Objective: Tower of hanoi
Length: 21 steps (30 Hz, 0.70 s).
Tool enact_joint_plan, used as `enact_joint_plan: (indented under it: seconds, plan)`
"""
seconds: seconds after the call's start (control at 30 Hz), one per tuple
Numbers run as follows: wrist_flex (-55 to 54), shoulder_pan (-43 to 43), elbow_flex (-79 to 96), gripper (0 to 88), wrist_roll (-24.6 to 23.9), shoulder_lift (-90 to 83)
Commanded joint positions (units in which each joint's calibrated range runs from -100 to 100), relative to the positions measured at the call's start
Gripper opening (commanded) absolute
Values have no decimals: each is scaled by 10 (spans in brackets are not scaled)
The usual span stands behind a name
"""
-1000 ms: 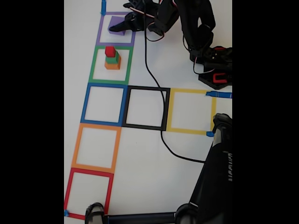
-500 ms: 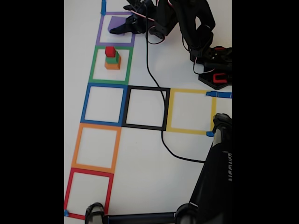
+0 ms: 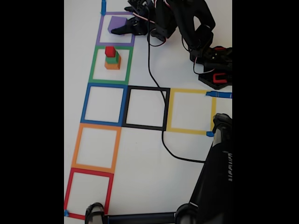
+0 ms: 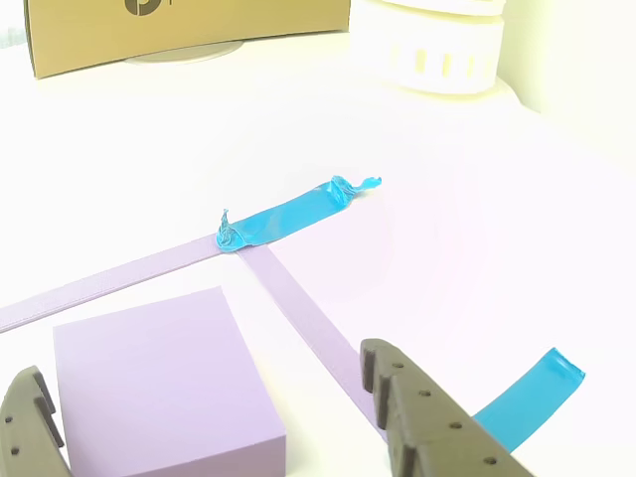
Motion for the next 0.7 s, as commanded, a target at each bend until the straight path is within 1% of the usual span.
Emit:
enact_joint_plan:
  seconds: [0.0, 0.4, 0.57, 0.67]
  plan:
    - [-13, -10, -9, 365, 4, -2]
    - [-21, -21, -6, 353, 4, 18]
    - [-24, -24, -4, 330, 4, 27]
    - [-25, -28, -1, 294, 4, 30]
